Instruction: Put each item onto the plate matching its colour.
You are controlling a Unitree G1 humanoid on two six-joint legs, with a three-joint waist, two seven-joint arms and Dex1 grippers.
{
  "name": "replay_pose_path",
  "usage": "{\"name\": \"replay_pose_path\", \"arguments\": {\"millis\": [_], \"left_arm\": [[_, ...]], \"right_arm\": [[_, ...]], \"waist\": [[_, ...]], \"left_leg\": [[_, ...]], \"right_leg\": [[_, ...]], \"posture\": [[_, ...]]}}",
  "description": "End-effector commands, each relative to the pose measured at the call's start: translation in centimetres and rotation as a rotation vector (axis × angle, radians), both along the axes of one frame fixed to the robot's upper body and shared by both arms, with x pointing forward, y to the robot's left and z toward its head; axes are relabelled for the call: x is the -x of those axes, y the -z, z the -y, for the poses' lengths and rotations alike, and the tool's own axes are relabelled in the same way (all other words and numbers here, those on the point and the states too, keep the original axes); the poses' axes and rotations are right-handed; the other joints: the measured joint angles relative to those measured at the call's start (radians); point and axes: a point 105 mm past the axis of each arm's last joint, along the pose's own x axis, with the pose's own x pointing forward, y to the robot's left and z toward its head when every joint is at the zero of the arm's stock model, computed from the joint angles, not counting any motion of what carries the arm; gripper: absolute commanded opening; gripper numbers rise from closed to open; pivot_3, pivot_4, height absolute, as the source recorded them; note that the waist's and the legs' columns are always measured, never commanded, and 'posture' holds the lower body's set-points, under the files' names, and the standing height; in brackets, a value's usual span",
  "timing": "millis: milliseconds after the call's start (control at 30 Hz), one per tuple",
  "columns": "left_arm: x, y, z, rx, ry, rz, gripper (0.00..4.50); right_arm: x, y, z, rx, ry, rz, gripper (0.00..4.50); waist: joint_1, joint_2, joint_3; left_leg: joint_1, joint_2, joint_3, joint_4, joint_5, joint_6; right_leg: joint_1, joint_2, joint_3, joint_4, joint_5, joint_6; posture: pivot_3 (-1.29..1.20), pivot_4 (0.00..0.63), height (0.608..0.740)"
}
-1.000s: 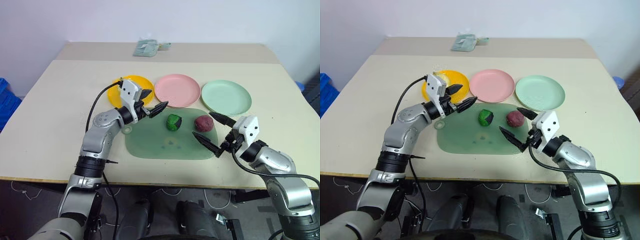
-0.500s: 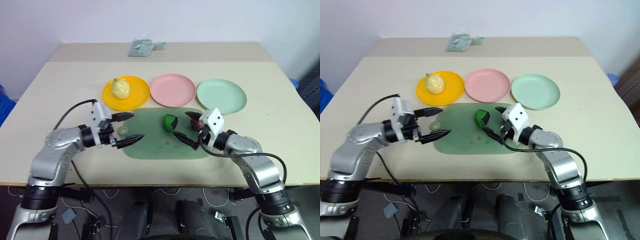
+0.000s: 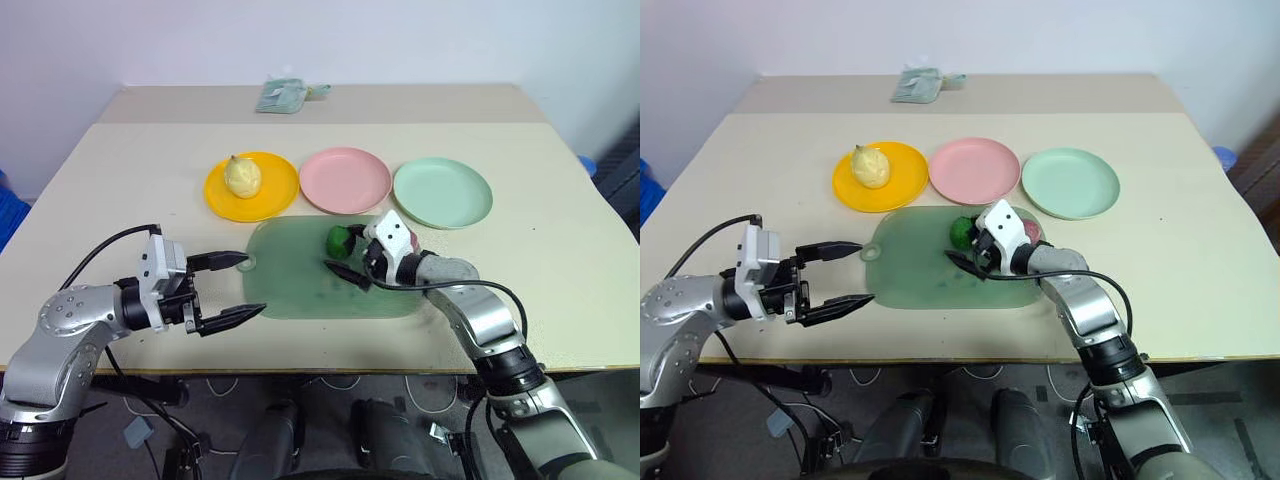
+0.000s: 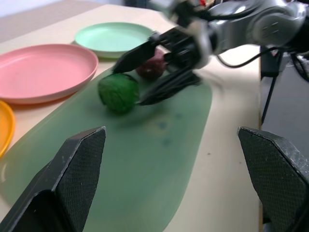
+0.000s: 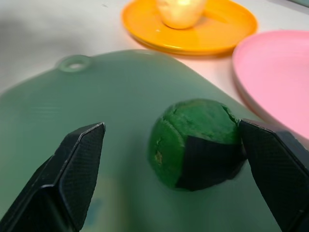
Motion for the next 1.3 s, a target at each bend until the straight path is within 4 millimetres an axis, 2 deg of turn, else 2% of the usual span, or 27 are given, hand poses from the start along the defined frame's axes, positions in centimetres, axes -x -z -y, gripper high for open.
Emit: {"name": "replay_pose_path", "arguments": {"millis": [33,133,200,233,267,300,400,500,633,700,800,967,1067,1267,1300], "left_arm": [[0.5,-1.1,-0.2,0.008,-0.012,0.049,4.46],[0.5,-0.9,-0.4,0.007,-0.027,0.054,4.5],[0.4,-0.9,-0.4,0.011,-0.036,0.057,4.5],[0.4,-0.8,-0.4,0.011,-0.04,0.059,4.5],[0.3,-0.8,-0.4,0.011,-0.043,0.062,4.5],[0.3,-0.8,-0.4,0.016,-0.048,0.064,4.5],[0.1,-0.8,-0.3,0.028,-0.056,0.066,4.5],[0.0,-0.9,-0.2,0.045,-0.063,0.068,4.5],[-0.2,-1.0,0.1,0.059,-0.073,0.075,4.5],[-0.4,-1.1,0.2,0.07,-0.083,0.081,4.5],[-0.4,-1.2,0.3,0.075,-0.09,0.088,4.5],[-0.4,-1.2,0.3,0.073,-0.128,0.104,4.5],[-0.4,-1.4,0.2,0.075,-0.146,0.114,4.5],[-0.9,-1.4,0.5,0.076,-0.171,0.119,4.5],[-1.3,-1.4,0.7,0.071,-0.176,0.125,4.5]], "right_arm": [[-0.6,-0.5,-0.4,0.016,0.009,0.033,4.5],[-1.0,-0.4,-0.4,0.019,0.024,0.039,3.68],[-1.1,-0.7,-0.4,0.013,0.03,0.049,2.77],[-1.2,-0.9,-0.3,0.012,0.035,0.058,2.17],[-1.3,-1.1,-0.3,0.009,0.041,0.069,1.76],[-1.5,-1.6,-0.2,0.001,0.051,0.085,1.55],[-2.5,-4.4,0.6,-0.067,0.093,0.145,1.55],[-4.1,-7.5,2.2,-0.132,0.165,0.202,1.55],[-7.5,-12.1,6.0,-0.189,0.308,0.292,1.55],[-9.2,-13.1,8.3,-0.179,0.395,0.314,1.55],[-10.9,-13.2,10.9,-0.129,0.502,0.323,1.55],[-12.3,-10.2,14.7,-0.001,0.637,0.253,1.55],[-12.3,-8.8,15.1,0.031,0.643,0.22,1.55],[-12.1,-6.7,14.4,0.036,0.596,0.158,1.55],[-12.0,-6.4,14.3,0.036,0.587,0.15,1.97]], "waist": [[-0.002,0.0,0.0],[-0.001,0.0,0.0],[-0.002,0.0,0.0],[-0.002,0.0,0.0],[-0.002,0.0,0.0],[-0.002,0.0,0.0],[-0.003,0.001,0.001],[-0.003,0.002,0.001],[-0.003,0.002,0.001],[-0.003,0.002,0.001],[-0.003,0.001,0.001],[-0.024,0.002,0.001],[-0.028,0.004,0.002],[-0.03,0.007,0.004],[-0.028,0.007,0.004]], "left_leg": [[0.0,0.0,0.0,0.0,0.0,0.0],[0.0,0.0,0.0,0.0,0.0,0.0],[0.0,0.0,0.0,0.0,0.0,0.0],[0.0,0.0,0.0,0.0,0.0,0.0],[0.0,0.0,0.0,0.0,0.0,0.0],[0.0,0.0,0.0,0.0,0.0,0.0],[0.0,0.0,0.0,0.0,0.0,0.0],[0.0,0.0,0.0,0.0,0.0,0.0],[0.0,0.0,0.0,0.0,0.0,0.0],[0.0,0.0,0.0,0.0,0.0,0.0],[0.0,0.0,0.001,-0.001,0.0,0.0],[0.0,0.0,0.001,-0.002,0.0,0.0],[0.0,0.0,0.001,-0.003,0.0,0.0],[0.0,0.0,0.002,-0.003,0.0,0.0],[0.0,0.0,0.002,-0.002,0.0,0.0]], "right_leg": [[0.0,0.0,0.0,0.0,0.0,0.0],[0.0,0.0,0.0,0.0,0.0,0.0],[0.0,0.0,0.0,0.0,0.0,0.0],[0.0,0.0,0.0,0.0,0.0,0.0],[0.0,0.0,0.0,0.0,0.0,0.0],[0.0,0.0,0.0,0.0,0.0,0.0],[0.0,0.0,0.0,0.0,0.0,0.0],[0.0,0.0,0.0,0.001,0.0,0.0],[0.0,0.0,0.0,0.0,0.0,0.0],[0.0,0.0,0.0,0.0,0.0,0.0],[0.0,0.0,-0.001,0.0,0.0,0.0],[0.0,0.0,0.0,-0.001,0.0,0.0],[-0.001,0.0,0.0,-0.001,0.0,0.0],[-0.001,0.001,0.001,0.0,0.002,0.003],[-0.001,0.001,0.001,0.0,0.002,0.003]], "posture": [[0.0,0.15,0.74],[0.0,0.15,0.74],[0.0,0.15,0.74],[0.0,0.15,0.74],[0.0,0.15,0.74],[0.0,0.15,0.74],[0.0,0.15,0.74],[0.0,0.15,0.74],[0.0,0.15,0.74],[0.0,0.15,0.74],[0.0,0.15,0.74],[0.0,0.15,0.74],[0.0,0.15,0.74],[0.0,0.15,0.74],[0.0,0.15,0.74]]}}
